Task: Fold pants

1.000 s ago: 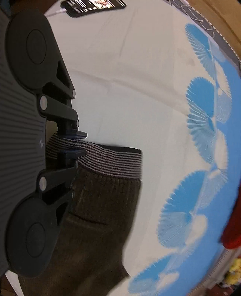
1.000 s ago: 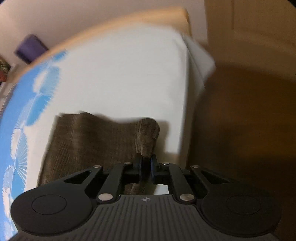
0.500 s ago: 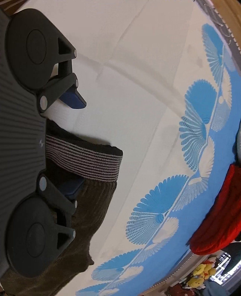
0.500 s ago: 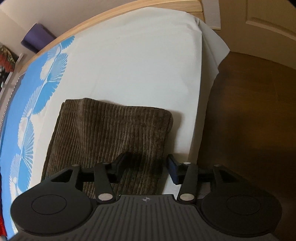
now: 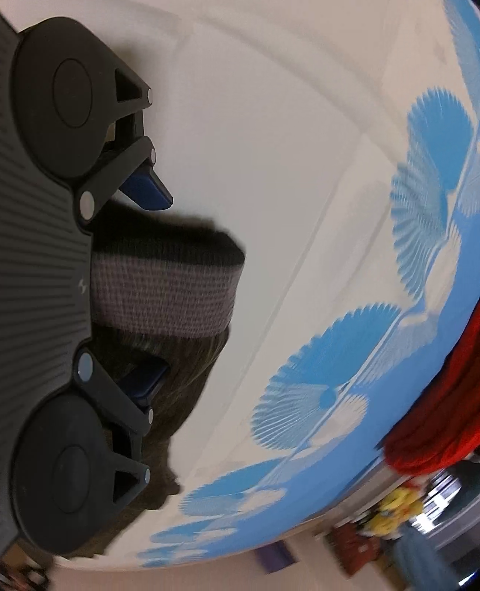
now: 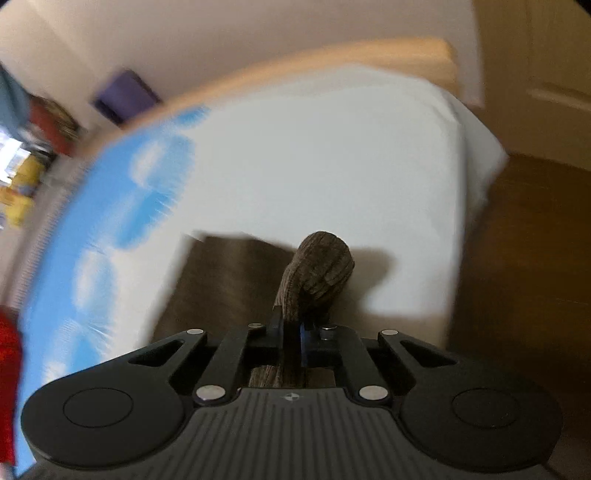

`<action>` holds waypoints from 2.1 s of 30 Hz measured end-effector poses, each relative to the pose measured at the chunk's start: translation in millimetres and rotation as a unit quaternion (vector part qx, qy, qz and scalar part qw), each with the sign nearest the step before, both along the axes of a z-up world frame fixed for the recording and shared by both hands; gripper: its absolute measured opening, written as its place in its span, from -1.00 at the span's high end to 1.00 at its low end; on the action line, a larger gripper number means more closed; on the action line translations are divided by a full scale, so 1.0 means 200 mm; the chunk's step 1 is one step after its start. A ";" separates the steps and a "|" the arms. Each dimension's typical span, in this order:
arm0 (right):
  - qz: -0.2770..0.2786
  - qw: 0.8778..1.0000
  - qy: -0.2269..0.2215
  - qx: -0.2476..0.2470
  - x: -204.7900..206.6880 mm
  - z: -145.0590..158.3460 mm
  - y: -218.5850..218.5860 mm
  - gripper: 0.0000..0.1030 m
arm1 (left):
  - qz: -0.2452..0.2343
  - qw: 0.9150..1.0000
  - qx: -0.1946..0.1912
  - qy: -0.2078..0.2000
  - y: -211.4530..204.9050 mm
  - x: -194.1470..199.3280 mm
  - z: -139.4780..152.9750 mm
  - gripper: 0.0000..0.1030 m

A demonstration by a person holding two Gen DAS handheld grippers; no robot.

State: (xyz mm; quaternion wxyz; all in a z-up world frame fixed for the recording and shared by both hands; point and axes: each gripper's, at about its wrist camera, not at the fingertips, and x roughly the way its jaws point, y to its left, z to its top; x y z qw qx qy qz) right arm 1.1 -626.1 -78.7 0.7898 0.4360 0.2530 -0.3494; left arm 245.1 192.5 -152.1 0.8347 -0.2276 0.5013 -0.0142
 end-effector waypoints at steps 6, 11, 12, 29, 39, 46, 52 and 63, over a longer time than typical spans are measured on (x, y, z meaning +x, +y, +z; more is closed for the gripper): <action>0.004 1.000 0.004 0.003 0.07 0.02 0.02 0.87 | -0.040 0.997 0.054 -0.031 -0.07 -0.03 0.11 0.20; 0.067 0.996 -0.048 -0.038 0.13 0.13 0.14 0.88 | -0.008 0.993 0.059 -0.102 0.03 -0.17 0.31 0.26; 0.082 0.994 -0.062 -0.044 0.14 0.15 0.17 0.88 | 0.003 0.993 0.061 -0.102 0.07 -0.20 0.33 0.26; 0.085 0.988 0.110 -0.071 0.07 0.13 0.15 0.55 | -0.056 0.981 0.174 -0.070 -0.16 -0.30 0.41 -0.15; 0.184 0.975 0.070 -0.105 0.22 0.22 0.25 0.11 | -0.107 0.963 0.249 0.003 -0.41 -0.22 0.28 -0.17; 0.201 0.971 0.053 -0.119 0.34 0.25 0.25 0.10 | -0.078 0.976 0.199 -0.038 -0.67 -0.17 0.61 -0.24; 0.226 0.965 0.049 -0.121 0.51 0.20 0.30 0.11 | -0.104 0.968 0.228 -0.030 -0.94 -0.12 0.49 -0.24; 0.223 0.971 0.076 -0.047 0.96 -0.01 0.38 0.11 | -0.094 0.969 0.226 -0.033 -1.11 0.09 0.49 -0.25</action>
